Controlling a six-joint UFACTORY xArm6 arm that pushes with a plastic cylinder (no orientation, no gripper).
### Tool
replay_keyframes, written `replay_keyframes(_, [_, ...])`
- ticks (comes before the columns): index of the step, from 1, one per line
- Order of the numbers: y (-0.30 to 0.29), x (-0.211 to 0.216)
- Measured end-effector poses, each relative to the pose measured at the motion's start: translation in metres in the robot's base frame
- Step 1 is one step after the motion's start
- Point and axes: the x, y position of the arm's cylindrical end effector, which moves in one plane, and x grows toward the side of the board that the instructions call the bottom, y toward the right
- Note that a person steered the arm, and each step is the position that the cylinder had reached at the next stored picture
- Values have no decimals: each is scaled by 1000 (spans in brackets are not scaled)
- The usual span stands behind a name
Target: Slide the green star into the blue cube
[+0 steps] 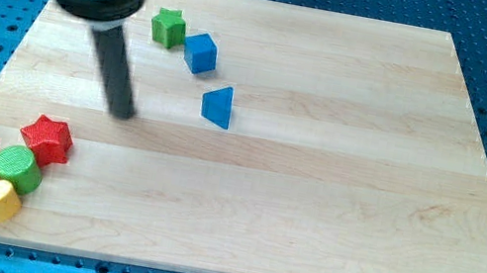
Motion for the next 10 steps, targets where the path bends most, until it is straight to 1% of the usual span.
replay_keyframes(1, [25,-55])
replay_keyframes(2, [35,-78])
replay_keyframes(3, [92,-115])
replay_keyframes(4, [113,-123])
replay_keyframes(5, [131,-145])
replay_keyframes(6, [146,-178])
replay_keyframes(7, [99,-101])
replay_keyframes(8, [3,-69])
replay_keyframes(9, [-62,-79])
replay_keyframes(10, [-22,-119])
